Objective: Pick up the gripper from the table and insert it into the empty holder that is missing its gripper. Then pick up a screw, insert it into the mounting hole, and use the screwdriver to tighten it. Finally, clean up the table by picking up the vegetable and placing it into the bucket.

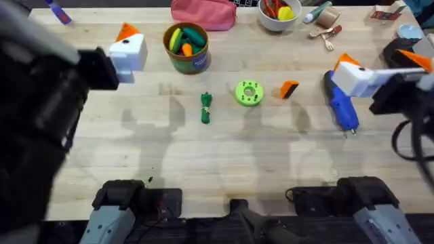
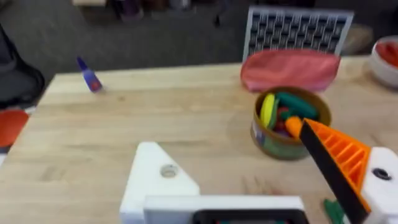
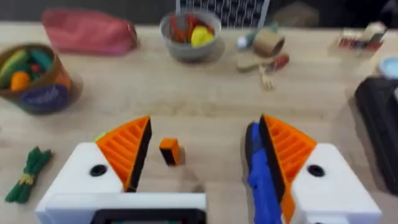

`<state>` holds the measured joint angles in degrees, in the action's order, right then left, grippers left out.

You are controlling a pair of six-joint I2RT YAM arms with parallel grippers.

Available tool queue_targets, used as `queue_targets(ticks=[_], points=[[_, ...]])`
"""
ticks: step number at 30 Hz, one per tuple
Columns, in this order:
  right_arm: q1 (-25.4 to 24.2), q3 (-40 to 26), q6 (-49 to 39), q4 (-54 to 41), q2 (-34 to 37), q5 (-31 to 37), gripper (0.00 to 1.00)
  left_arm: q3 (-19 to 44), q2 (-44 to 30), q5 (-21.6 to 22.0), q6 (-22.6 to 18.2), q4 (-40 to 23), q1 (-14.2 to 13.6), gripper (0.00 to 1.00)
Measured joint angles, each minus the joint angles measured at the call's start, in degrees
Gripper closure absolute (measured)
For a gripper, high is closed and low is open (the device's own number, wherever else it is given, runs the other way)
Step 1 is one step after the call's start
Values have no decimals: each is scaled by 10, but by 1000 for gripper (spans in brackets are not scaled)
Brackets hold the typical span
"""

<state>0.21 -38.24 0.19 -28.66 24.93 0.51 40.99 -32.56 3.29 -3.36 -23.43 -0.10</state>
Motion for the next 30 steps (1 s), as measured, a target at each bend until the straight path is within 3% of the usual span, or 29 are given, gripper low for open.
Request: queue_targets(ticks=[6, 12, 23, 26, 30], points=[[0, -97, 0, -105, 138, 0, 9, 98, -145, -1, -2, -108, 0, 15], [0, -164, 0, -198, 259, 0, 8, 158, -248, -6, -4, -196, 0, 15], [0, -177, 0, -198, 358, 0, 8, 168, -353, -6, -3, -219, -5, 15], [0, -177, 0, -198, 365, 0, 8, 168, -365, -4, 4, -226, -31, 15], [0, -177, 0, -198, 367, 0, 7, 169, -384, 16, 44, -225, -108, 14]])
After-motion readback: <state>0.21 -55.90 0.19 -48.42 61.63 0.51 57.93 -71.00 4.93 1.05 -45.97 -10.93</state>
